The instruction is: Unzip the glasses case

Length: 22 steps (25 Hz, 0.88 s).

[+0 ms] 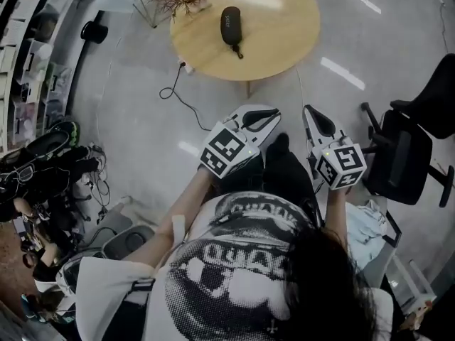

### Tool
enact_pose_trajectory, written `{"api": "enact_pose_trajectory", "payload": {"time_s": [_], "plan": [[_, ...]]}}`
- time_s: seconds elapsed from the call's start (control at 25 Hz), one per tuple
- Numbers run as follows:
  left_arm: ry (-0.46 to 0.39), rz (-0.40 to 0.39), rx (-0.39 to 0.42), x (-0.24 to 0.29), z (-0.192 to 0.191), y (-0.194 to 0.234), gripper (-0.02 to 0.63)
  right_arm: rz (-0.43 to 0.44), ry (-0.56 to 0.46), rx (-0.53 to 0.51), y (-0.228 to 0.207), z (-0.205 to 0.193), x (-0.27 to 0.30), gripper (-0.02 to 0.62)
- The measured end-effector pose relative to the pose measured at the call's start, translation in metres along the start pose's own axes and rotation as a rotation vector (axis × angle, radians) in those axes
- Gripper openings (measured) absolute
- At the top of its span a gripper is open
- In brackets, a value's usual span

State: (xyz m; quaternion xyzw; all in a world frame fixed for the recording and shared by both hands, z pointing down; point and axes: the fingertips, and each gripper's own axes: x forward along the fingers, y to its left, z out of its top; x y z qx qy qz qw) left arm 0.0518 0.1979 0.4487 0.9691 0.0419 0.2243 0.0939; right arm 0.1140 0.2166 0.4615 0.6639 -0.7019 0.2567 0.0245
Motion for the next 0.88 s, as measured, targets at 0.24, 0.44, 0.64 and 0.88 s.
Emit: {"api": "enact_pose_trajectory", "payload": {"time_s": [0.24, 0.44, 0.64, 0.88], "plan": [[-0.008, -0.018, 0.017, -0.028, -0.004, 0.01, 0.028, 0.005, 0.025, -0.027, 0.032, -0.002, 0.008, -0.005], [-0.01, -0.04, 0.03, -0.039, -0.012, 0.01, 0.028, 0.01, 0.044, -0.041, 0.044, -0.007, 0.01, -0.005], [-0.008, -0.057, 0.039, -0.048, -0.015, 0.009, 0.028, 0.024, 0.06, -0.029, 0.052, -0.011, 0.01, -0.005], [-0.008, -0.069, 0.058, -0.05, -0.023, 0.014, 0.028, 0.029, 0.099, -0.066, 0.049, -0.027, 0.017, -0.005]]}}
